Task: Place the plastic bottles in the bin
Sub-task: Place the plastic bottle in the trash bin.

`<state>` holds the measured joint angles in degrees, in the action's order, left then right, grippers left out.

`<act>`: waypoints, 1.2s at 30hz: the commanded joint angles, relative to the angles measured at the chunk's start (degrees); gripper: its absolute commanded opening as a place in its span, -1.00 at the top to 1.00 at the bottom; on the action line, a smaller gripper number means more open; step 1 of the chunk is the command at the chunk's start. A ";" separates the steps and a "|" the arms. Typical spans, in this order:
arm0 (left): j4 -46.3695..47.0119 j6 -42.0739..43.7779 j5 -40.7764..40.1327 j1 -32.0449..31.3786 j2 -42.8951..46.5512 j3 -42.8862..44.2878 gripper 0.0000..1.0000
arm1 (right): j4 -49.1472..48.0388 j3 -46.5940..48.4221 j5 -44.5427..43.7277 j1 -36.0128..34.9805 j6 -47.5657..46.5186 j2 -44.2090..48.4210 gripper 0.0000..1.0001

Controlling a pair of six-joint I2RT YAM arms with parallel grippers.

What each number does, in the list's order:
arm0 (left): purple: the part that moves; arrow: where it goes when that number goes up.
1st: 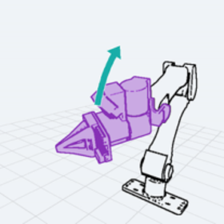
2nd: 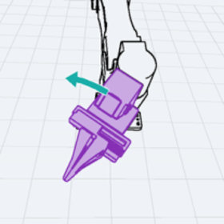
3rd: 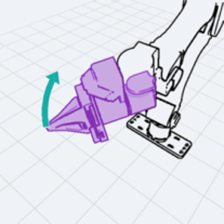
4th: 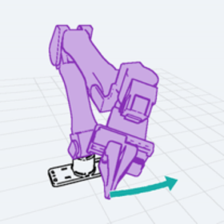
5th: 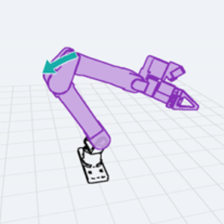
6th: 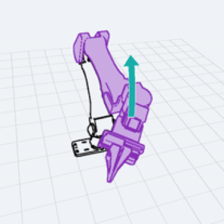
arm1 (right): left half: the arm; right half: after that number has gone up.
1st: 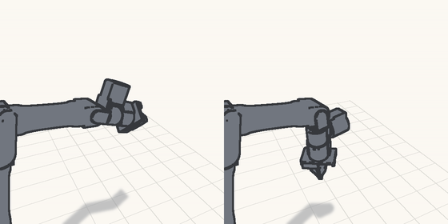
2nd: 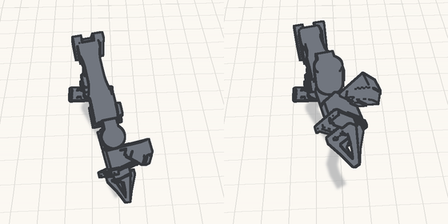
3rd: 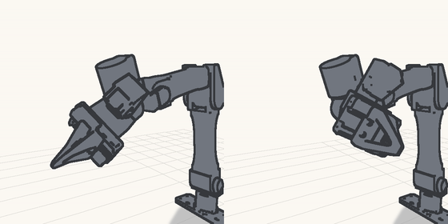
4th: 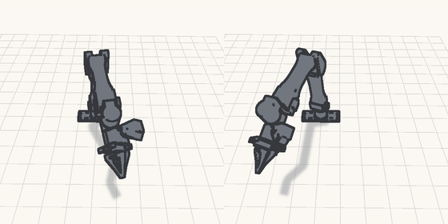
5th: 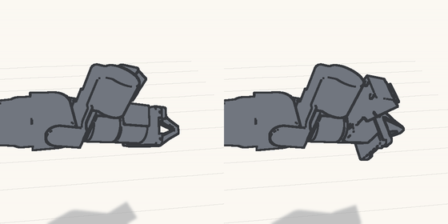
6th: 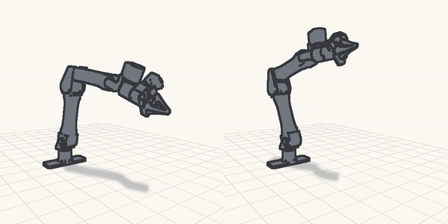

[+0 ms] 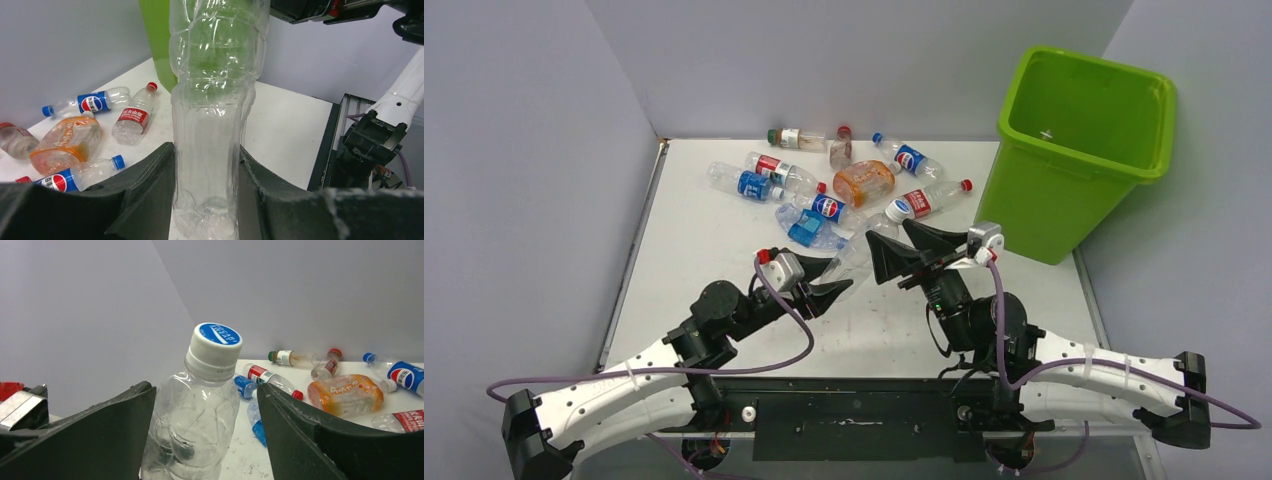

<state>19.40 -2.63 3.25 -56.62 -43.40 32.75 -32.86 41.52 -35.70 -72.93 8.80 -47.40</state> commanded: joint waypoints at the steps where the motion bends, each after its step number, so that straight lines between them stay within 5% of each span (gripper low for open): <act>1: 6.30 1.13 0.38 -0.44 2.05 -0.76 1.00 | -2.27 3.17 -0.06 2.93 5.04 -0.81 -0.40; 6: 6.66 2.33 0.15 -1.00 2.41 -1.31 1.00 | -3.43 1.12 9.62 8.94 12.41 0.67 -0.29; 12: 6.69 2.29 0.62 -1.04 2.57 -1.38 1.00 | 1.18 4.18 17.36 14.15 18.33 -1.15 -0.40; 19: 6.62 4.52 0.70 -1.33 2.97 -1.60 1.00 | 5.89 7.77 22.05 15.02 19.62 -3.63 0.23; 21: 6.57 5.30 0.57 -1.70 2.99 -1.68 1.00 | 8.30 9.44 24.53 15.21 19.46 -4.49 0.78; 22: 6.48 5.78 0.35 -1.88 2.95 -1.68 0.87 | 9.50 10.42 25.03 15.21 19.42 -4.75 0.88; 25: 6.16 7.32 -0.73 -2.44 3.09 -1.73 -0.37 | 13.20 13.59 25.85 15.21 16.93 -4.90 0.89; 27: 6.32 7.53 -2.63 -2.89 3.54 -1.97 -0.79 | 18.00 18.52 24.64 15.23 13.48 -4.98 0.89; 31: 7.58 8.61 -7.18 -3.23 4.85 -2.76 -0.93 | 26.19 29.60 17.61 15.19 3.37 -5.31 0.89; 36: 8.84 9.76 -9.67 -3.23 6.83 -3.51 -0.92 | 12.28 32.13 6.32 15.23 -14.09 -3.65 0.89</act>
<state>23.83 5.45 -2.98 -59.59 -38.44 29.36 -10.28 71.11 -19.29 -57.80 11.81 -53.06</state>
